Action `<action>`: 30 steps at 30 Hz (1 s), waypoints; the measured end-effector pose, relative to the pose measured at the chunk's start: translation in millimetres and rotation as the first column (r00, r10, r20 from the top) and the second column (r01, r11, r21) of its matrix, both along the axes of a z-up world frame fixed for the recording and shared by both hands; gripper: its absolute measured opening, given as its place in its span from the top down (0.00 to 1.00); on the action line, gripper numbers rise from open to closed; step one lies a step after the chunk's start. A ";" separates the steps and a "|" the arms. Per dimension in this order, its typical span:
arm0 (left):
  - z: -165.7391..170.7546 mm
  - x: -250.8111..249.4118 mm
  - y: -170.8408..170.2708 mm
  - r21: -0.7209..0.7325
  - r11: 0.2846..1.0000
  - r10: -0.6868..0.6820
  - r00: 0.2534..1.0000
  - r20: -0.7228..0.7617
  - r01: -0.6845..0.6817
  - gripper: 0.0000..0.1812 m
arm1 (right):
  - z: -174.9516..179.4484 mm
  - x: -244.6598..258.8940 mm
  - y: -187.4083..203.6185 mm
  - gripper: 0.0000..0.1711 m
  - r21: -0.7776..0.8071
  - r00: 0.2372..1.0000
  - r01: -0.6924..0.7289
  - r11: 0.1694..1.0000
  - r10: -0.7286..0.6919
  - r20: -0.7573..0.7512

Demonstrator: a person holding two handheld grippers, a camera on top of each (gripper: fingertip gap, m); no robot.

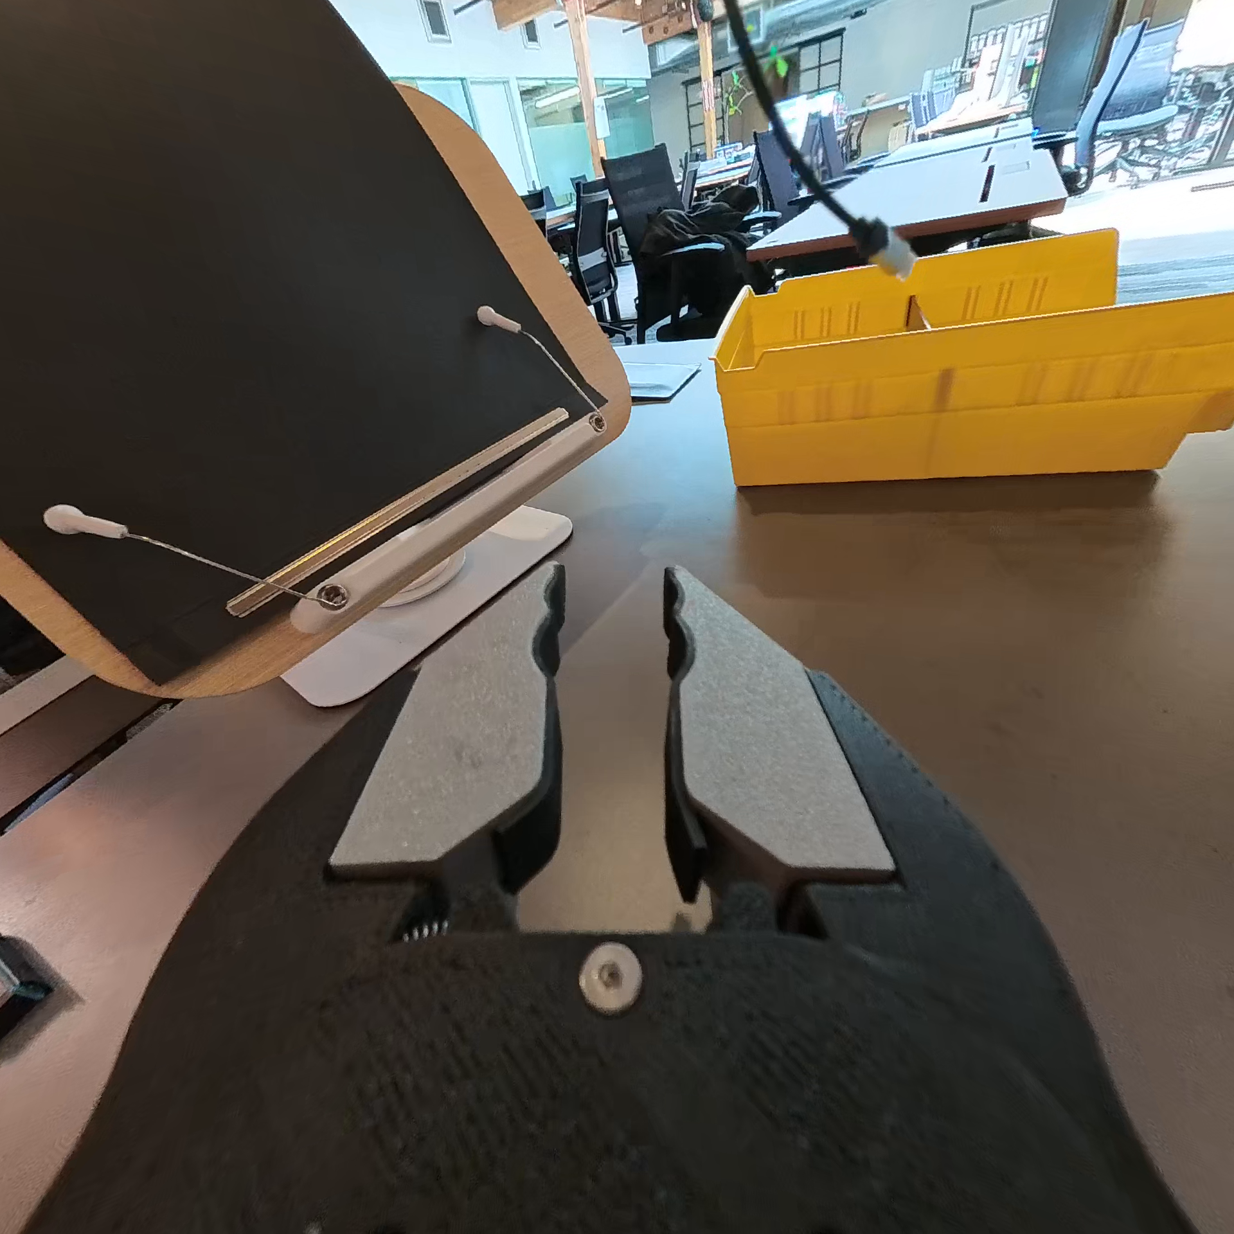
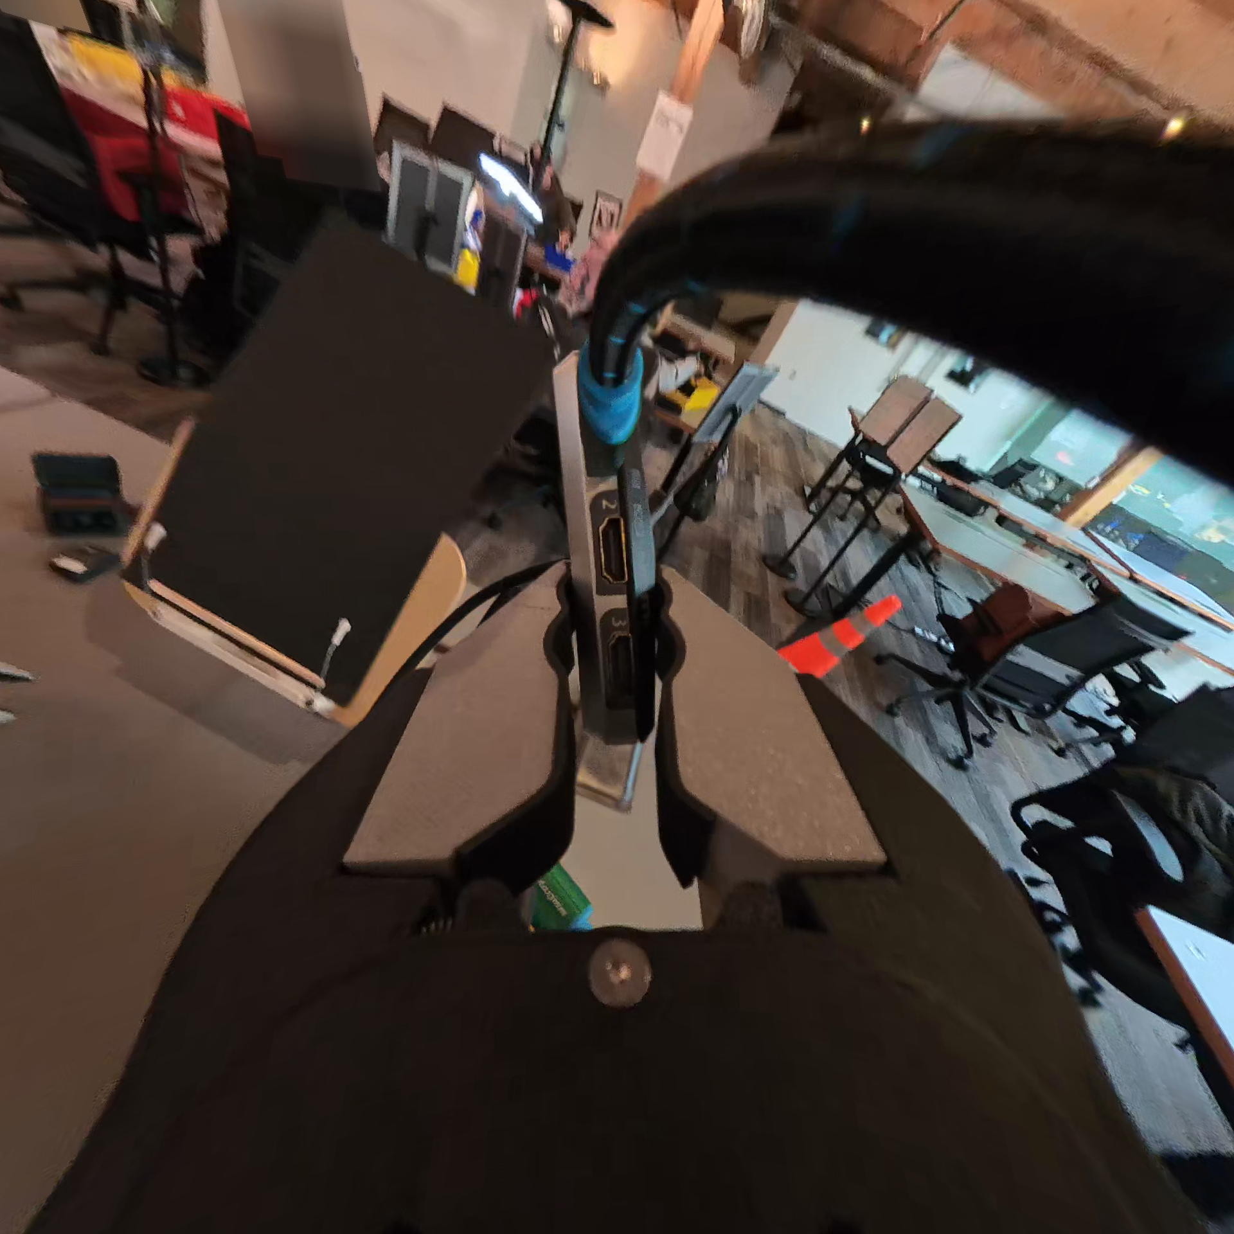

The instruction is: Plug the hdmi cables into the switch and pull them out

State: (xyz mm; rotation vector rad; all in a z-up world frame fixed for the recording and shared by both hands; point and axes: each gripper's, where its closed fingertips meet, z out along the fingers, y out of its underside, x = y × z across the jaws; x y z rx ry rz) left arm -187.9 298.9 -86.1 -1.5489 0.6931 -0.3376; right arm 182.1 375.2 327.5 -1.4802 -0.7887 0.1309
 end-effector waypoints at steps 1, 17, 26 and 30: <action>-1.1 0.2 0.1 -0.001 1.000 0.001 1.000 -0.005 -0.001 0.85 | -17.5 0.6 9.1 0.90 -0.021 0.999 0.015 1.000 -0.014 0.032; -15.5 4.7 3.4 -0.016 1.000 0.003 0.997 -0.074 -0.004 0.86 | -395.9 -41.5 73.4 0.89 -0.333 0.279 0.182 0.925 0.276 0.920; -27.7 13.0 3.3 -0.060 0.998 -0.025 0.995 -0.101 0.019 0.86 | -470.6 -58.9 78.5 0.71 -0.482 0.144 0.395 0.782 0.465 0.873; -31.0 11.1 4.2 -0.074 0.997 -0.024 0.994 -0.104 0.017 0.86 | -443.2 -77.1 55.6 0.74 -0.589 0.171 0.375 0.716 0.570 0.803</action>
